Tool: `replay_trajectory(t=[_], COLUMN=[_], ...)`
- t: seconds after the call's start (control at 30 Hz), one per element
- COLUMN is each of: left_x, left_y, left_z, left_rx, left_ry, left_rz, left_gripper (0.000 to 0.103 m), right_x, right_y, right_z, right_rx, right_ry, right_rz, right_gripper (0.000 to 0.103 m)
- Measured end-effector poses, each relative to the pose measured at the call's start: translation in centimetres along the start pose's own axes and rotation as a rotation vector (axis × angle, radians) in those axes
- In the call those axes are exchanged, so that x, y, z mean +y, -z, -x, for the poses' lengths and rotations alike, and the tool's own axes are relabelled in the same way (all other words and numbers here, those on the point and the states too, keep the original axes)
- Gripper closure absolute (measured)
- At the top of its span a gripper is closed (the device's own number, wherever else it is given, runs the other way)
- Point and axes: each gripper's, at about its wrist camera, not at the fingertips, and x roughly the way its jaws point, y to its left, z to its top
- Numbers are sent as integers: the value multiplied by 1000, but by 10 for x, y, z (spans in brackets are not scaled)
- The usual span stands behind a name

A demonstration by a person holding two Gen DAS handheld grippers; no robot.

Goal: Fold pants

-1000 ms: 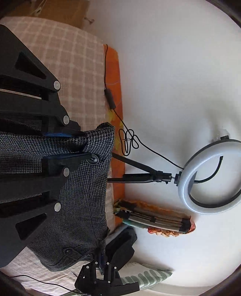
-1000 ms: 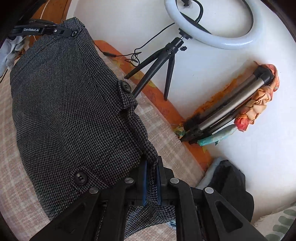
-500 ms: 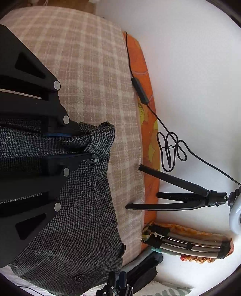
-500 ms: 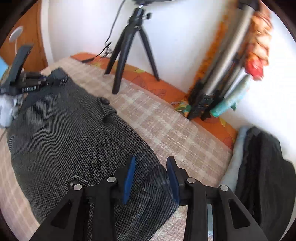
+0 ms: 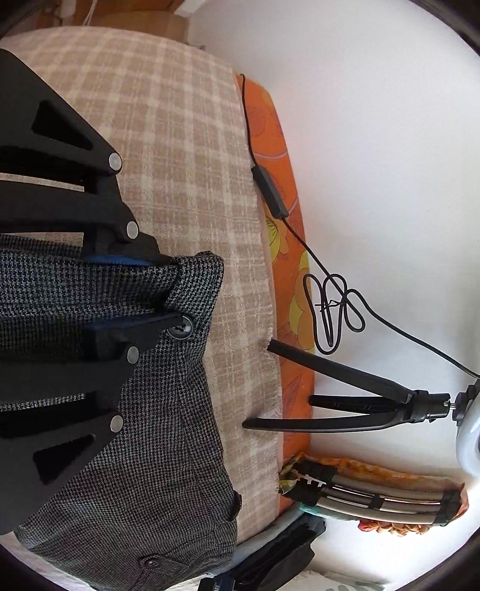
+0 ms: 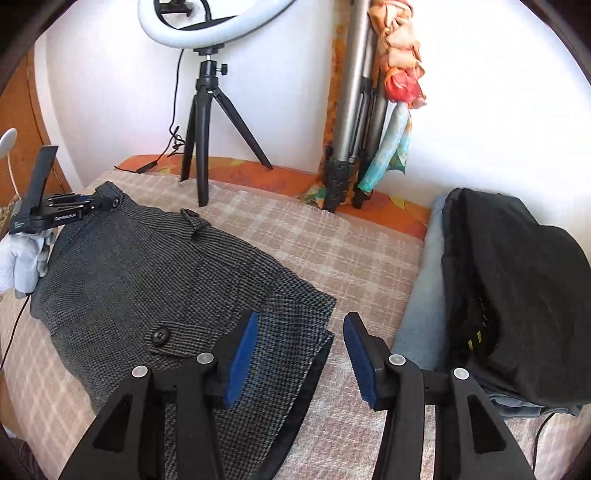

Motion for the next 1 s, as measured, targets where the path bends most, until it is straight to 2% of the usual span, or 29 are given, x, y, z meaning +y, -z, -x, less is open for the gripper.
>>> replay_trajectory(t=[0.07,0.2,0.33,0.47,0.6,0.7,0.8,0.87,1.0], left_x=[8,21,24,14,4,-9,-29,-43,-59], left_y=[-2,-5,6,39,88,124,145,151,147], left_z=[8,39,82,125,151,160,159,151,128], left_rx=[-13,-72,-113,-135,-96,-60,-31,-22,21], left_ry=[3,18,57,106,130,160,211,203,236], left_rz=[38,83,64,2,-31,-60,-104,-152,-175], left_gripper=[58,58,58,58,58,58,58,58,58], right_x=[15,53,93,127,153,174,191,197,204], right_y=[1,8,21,38,54,66,78,81,85], right_z=[17,47,64,68,61,54,48,41,24], right_rx=[-24,-50,-48,-43,-24,-4,10,27,59], right_ry=[-23,-81,-132,-151,-169,-163,-145,-134,-110], right_rz=[43,129,207,267,324,402,479,501,544], right_gripper=[53,52,53,53,53,53,54,54,54])
